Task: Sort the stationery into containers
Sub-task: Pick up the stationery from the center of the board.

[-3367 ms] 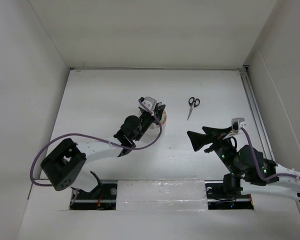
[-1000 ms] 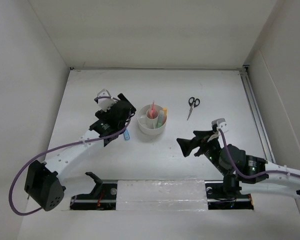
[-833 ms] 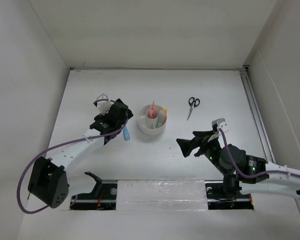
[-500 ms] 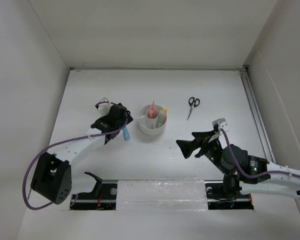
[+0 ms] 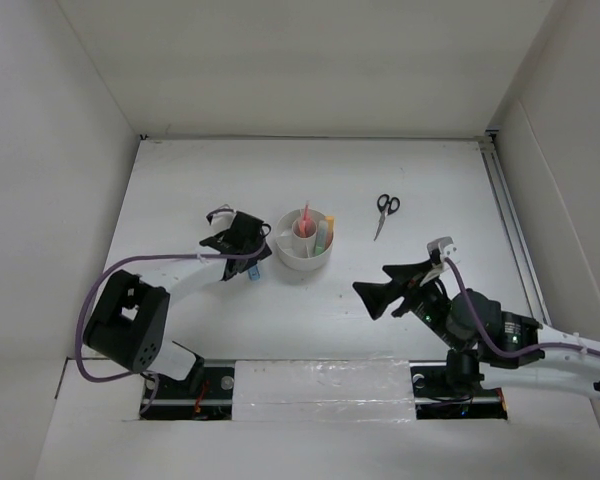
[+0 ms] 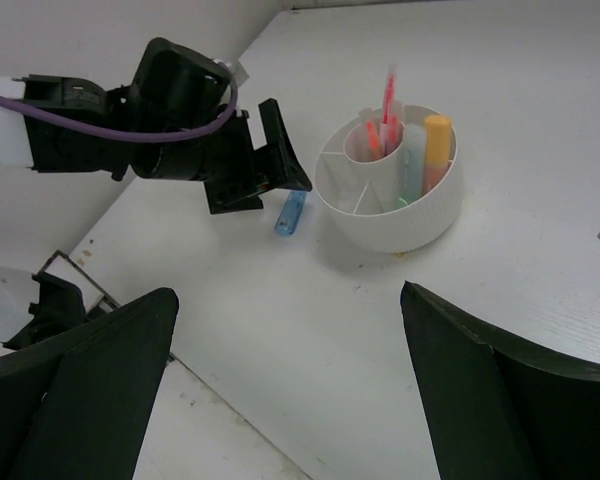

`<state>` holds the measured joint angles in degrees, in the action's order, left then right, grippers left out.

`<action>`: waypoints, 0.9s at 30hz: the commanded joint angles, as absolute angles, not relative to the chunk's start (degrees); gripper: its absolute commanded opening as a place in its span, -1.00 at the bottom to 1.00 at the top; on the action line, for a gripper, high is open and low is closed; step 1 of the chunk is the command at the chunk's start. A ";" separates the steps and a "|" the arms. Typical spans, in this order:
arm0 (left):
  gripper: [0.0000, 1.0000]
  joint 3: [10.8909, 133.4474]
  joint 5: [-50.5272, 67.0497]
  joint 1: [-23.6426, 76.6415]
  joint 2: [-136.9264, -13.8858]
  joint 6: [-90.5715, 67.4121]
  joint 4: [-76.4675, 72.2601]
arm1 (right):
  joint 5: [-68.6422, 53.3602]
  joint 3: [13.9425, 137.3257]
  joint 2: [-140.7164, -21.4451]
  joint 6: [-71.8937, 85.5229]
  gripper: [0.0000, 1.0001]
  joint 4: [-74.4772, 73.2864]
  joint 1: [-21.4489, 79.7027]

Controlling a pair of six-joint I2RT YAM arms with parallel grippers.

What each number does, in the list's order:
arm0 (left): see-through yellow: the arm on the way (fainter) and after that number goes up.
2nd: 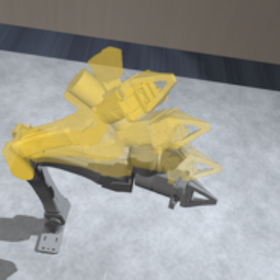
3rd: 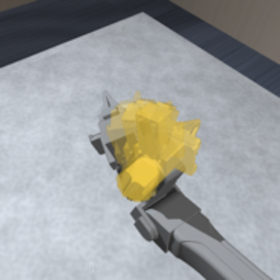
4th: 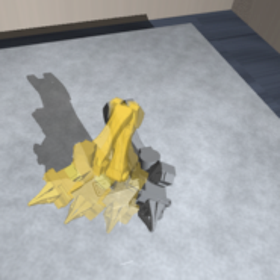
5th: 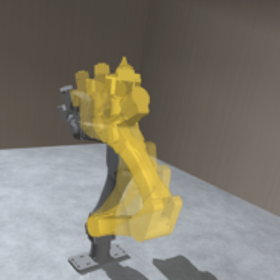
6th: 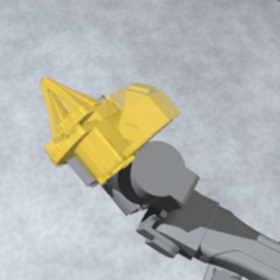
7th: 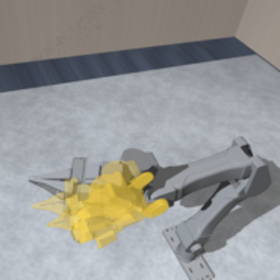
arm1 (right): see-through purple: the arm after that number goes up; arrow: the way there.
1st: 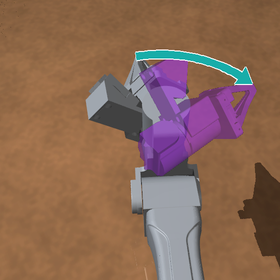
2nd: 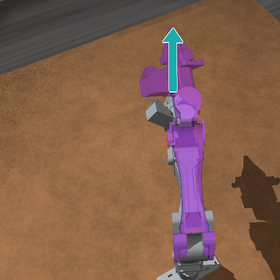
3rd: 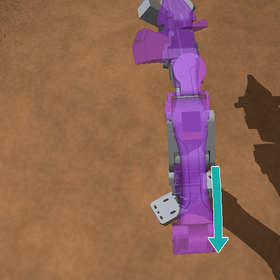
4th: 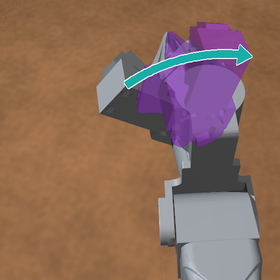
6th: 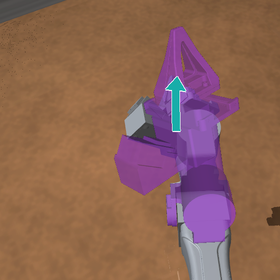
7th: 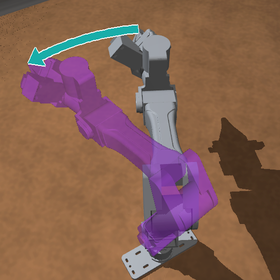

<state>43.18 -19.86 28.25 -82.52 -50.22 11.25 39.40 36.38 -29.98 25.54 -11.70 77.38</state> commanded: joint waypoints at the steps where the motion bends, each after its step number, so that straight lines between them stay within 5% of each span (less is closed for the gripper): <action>1: 0.60 45.52 -19.16 27.69 -82.71 -48.43 10.90 | 38.23 36.39 -28.22 26.02 0.98 -10.20 77.96; 27: 0.22 55.72 -15.21 24.79 -93.16 -41.23 26.37 | 28.22 35.15 -24.87 22.68 0.98 -5.01 77.96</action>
<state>53.15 -14.98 25.26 -92.73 -43.46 22.68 31.11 33.91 -24.82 24.01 -8.49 77.38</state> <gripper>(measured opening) 0.613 0.990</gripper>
